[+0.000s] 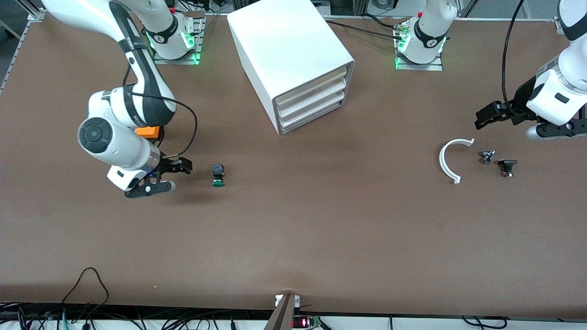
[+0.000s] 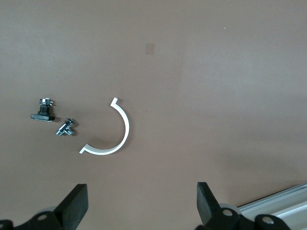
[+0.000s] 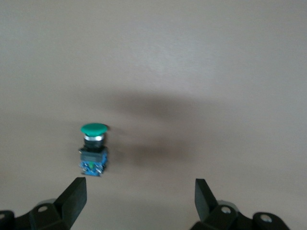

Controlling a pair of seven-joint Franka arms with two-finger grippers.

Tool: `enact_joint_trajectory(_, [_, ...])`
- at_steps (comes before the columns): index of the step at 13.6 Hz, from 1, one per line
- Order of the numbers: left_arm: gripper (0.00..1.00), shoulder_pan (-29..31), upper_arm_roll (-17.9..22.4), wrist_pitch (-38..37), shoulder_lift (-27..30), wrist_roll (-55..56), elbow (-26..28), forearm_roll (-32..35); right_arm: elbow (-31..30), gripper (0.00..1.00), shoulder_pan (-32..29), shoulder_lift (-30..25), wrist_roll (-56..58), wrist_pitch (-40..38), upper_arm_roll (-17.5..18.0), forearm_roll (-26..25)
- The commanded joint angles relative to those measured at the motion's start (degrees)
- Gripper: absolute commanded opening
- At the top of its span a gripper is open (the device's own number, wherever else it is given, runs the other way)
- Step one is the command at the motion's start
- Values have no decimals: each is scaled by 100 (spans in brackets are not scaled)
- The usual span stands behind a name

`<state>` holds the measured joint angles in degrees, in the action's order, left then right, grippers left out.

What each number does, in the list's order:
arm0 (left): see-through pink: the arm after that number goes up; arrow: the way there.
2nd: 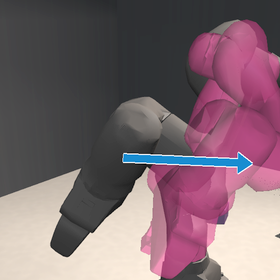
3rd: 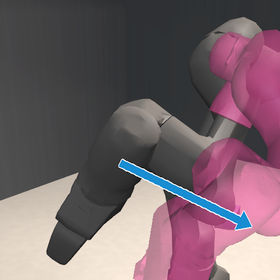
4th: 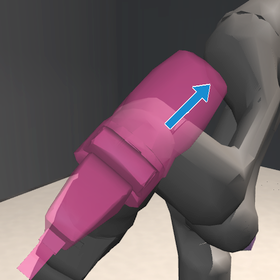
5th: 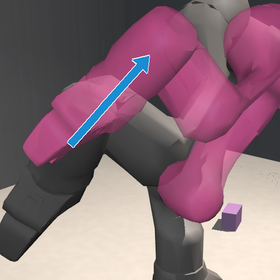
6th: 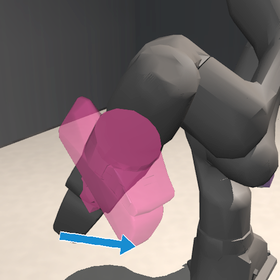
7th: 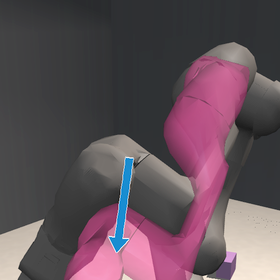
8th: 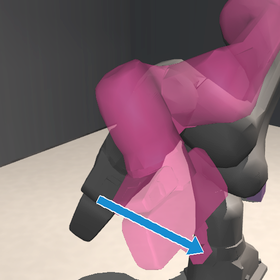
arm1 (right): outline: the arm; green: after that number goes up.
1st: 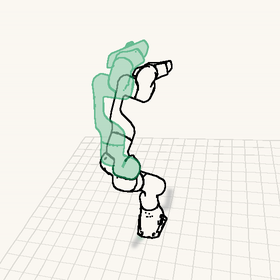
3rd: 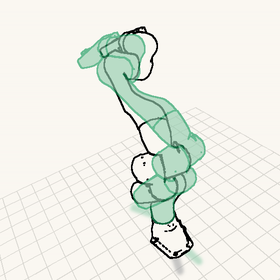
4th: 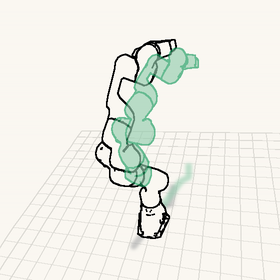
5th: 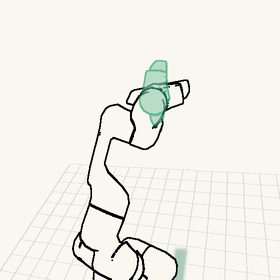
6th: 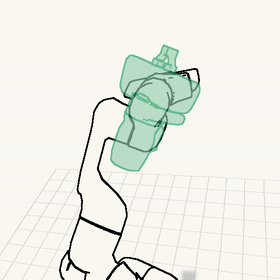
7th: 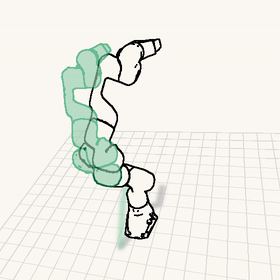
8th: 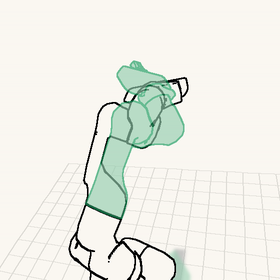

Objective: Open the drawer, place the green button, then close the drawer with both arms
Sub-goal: 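Lower the right gripper over the green push button, then close the right gripper on the green push button's blue base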

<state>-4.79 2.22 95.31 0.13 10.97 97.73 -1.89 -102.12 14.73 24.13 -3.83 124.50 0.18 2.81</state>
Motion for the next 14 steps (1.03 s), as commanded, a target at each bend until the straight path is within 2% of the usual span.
enact_joint_trajectory(1, [100, -22, -11, -153, -83, -33, -193, 154, 149, 100, 319, 328, -546, 319, -44, 88])
enact_joint_trajectory(8, [100, -30, -11, -179, -83, -33, -193, 154, -35, 100, 751, 655, -926, 627, -44, 71])
enact_joint_trajectory(11, [100, -30, -11, -179, -83, -33, -193, 154, -491, 100, 760, 672, -874, 1276, -44, 27])
enact_joint_trajectory(14, [100, -30, -11, -179, -83, -33, -193, 154, -738, 100, 786, 655, -900, 1541, -44, 27])
